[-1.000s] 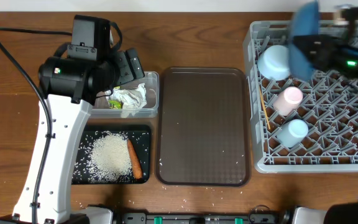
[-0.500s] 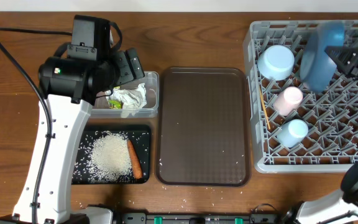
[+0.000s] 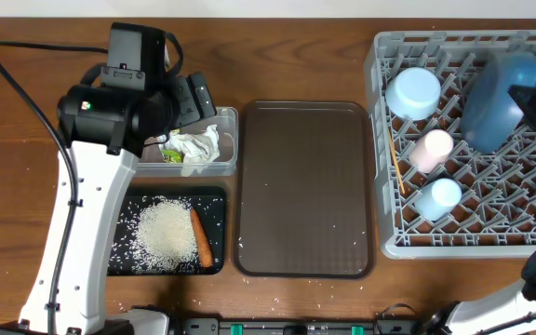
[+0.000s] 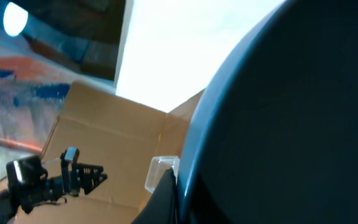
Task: Sort waste into correct bins and load items into the dishwasher rack
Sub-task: 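Lift the blue plate and carry it right into the dish rack, then release the blue plate in the rack and raise the right gripper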
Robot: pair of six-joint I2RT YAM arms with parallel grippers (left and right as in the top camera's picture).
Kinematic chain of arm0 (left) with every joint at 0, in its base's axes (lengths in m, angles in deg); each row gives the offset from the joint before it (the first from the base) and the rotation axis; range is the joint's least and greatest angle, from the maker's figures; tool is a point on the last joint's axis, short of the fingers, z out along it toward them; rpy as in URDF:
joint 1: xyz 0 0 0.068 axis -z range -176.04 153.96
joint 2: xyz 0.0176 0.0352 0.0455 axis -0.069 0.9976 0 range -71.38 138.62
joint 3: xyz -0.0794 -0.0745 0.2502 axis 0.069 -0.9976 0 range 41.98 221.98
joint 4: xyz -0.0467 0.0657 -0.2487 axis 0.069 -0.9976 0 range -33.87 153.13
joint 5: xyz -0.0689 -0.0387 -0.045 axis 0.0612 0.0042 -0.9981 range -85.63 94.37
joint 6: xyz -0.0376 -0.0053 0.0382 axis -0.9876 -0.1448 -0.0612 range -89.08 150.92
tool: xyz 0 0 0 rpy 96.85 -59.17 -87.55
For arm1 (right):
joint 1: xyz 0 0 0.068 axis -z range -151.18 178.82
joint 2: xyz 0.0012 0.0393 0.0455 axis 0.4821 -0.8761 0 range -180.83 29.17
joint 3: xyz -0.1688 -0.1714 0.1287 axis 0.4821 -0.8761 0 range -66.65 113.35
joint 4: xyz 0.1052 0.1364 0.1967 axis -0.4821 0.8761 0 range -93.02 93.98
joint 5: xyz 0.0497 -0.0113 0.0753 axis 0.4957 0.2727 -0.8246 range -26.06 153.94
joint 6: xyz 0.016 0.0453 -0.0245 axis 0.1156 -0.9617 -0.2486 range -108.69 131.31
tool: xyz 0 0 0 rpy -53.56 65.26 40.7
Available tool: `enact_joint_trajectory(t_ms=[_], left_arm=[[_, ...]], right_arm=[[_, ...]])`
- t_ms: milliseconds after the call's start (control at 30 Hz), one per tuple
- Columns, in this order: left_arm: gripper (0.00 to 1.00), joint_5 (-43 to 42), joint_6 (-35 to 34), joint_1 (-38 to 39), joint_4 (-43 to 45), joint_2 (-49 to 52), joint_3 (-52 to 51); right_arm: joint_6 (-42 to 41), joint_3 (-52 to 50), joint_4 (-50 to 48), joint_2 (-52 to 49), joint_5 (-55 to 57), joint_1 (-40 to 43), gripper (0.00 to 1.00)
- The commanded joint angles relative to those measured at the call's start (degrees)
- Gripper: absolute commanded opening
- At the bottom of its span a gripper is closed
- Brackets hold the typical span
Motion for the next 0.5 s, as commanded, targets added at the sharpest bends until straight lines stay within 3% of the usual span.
enact_joint_trajectory(t_ms=[0,200,467], left_arm=[[0.94,1.1,0.6,-0.2,-0.2,0.1,0.2],[0.94,1.1,0.6,-0.2,-0.2,0.1,0.2],[0.94,1.1,0.6,-0.2,-0.2,0.1,0.2]], right_arm=[[0.6,-0.3,2.5,-0.2,11.8,2.1,0.04],[-1.8,-0.2,3.4,-0.2,16.1,5.3,0.11],[-4.5,-0.2,5.4,-0.2,32.5,9.4,0.19]])
